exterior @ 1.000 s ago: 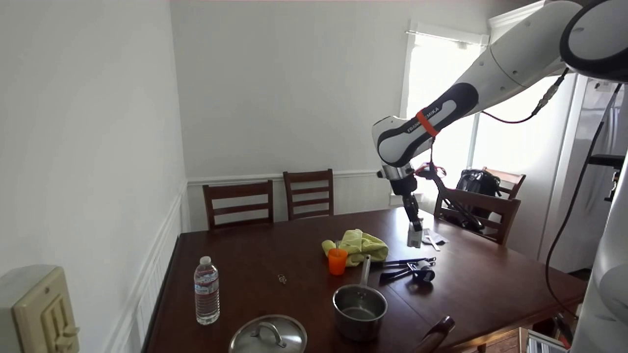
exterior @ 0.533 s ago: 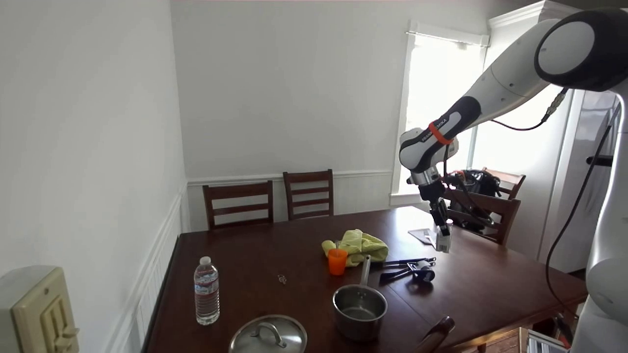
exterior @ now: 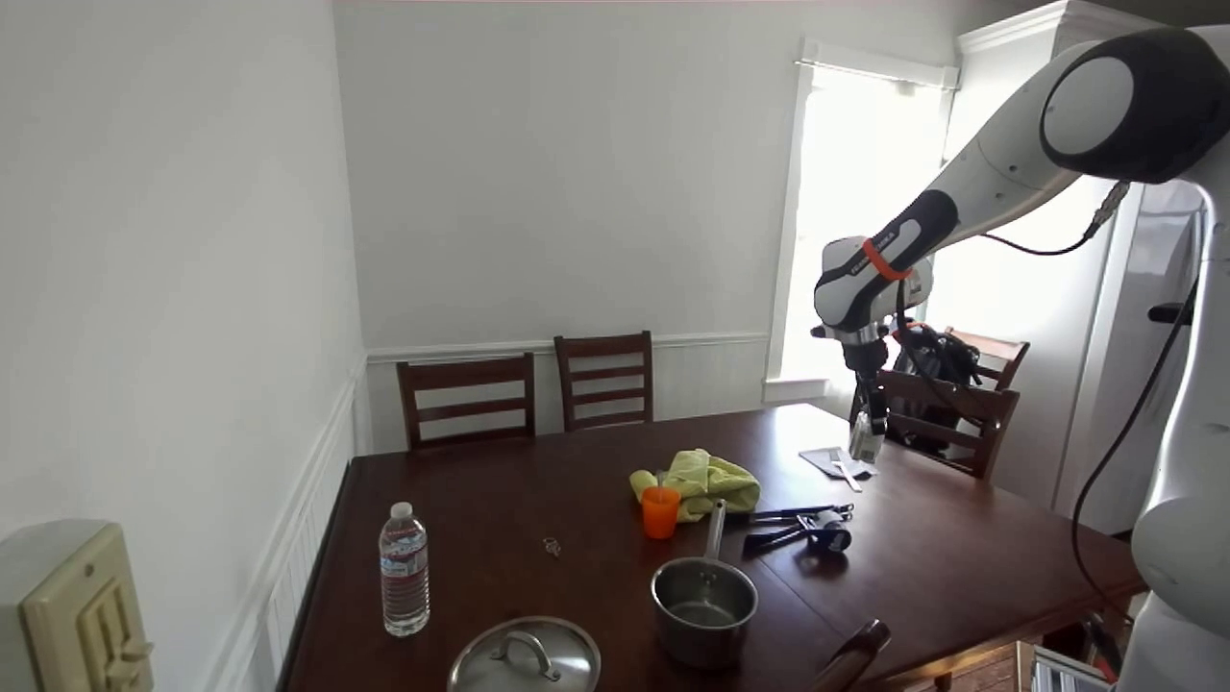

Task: Remove the spice bottle from the metallic bowl and place it on the table to the right

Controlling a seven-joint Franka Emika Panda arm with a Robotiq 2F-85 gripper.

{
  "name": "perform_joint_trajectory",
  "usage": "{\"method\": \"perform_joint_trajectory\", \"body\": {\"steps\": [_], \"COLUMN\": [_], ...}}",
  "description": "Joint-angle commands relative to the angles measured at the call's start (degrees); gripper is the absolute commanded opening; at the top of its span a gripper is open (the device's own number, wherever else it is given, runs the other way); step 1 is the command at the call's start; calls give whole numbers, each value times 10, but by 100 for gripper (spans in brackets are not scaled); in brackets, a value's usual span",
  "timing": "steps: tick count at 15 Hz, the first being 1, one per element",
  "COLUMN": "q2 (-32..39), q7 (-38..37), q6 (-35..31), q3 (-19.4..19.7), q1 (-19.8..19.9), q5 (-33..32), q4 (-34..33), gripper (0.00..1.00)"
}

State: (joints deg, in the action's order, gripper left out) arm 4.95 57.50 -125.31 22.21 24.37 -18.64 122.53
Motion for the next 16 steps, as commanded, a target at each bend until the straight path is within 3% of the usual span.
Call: {"method": "perform_joint_trajectory", "body": {"steps": [1, 2, 3, 4, 5, 6, 10, 11, 14, 16], "q2": [79, 115, 135, 157, 94, 113, 116, 108, 171, 220], "q7": [156, 199, 208, 170, 165, 164, 163, 163, 160, 187], "q6": [3, 30, 57, 94, 39, 47, 45, 24, -82, -105], "q3": [-44, -17, -23, -26, -20, -23, -23, -25, -50, -72], "q1": [58, 41, 48, 39, 38, 38, 38, 36, 30, 39], "q5": [79, 113, 126, 121, 100, 101, 101, 104, 122, 137], "q4": [-96, -144, -167, -195, -116, -133, -133, -120, -151, -195], "gripper": [23, 23, 23, 23, 23, 48, 48, 23, 23, 23]}}
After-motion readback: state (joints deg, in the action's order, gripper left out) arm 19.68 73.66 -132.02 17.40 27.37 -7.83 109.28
